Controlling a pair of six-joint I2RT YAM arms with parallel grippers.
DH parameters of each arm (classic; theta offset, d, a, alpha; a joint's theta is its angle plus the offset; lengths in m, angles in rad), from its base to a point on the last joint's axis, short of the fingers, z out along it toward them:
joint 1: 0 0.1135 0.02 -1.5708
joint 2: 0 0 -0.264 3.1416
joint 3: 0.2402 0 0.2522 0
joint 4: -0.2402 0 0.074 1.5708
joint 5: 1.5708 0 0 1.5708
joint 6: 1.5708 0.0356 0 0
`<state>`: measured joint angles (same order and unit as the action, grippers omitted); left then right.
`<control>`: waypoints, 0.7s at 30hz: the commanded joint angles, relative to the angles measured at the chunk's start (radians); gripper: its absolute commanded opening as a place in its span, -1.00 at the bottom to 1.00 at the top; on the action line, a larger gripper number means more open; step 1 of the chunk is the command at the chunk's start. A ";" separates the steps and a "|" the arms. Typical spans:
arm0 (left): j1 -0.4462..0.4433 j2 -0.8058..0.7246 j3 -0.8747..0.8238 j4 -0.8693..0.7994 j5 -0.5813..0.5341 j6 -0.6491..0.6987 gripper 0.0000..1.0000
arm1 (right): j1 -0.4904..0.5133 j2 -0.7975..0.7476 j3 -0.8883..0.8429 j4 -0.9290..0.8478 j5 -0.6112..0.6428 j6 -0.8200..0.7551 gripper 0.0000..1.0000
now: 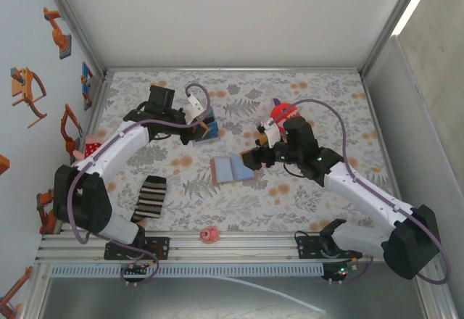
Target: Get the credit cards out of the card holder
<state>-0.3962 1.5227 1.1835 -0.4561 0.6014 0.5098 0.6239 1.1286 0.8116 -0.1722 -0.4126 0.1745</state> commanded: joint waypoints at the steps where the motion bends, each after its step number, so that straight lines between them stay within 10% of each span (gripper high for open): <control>1: 0.021 0.059 0.064 0.025 -0.012 0.145 -0.86 | -0.004 -0.034 0.033 -0.033 0.139 0.039 0.99; 21: 0.089 0.297 0.179 0.037 0.044 0.289 -0.83 | -0.004 -0.044 0.045 -0.114 0.414 0.130 0.99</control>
<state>-0.3241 1.7992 1.3277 -0.4301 0.5949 0.7586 0.6239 1.0760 0.8169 -0.2798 -0.0353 0.2810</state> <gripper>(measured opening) 0.087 0.991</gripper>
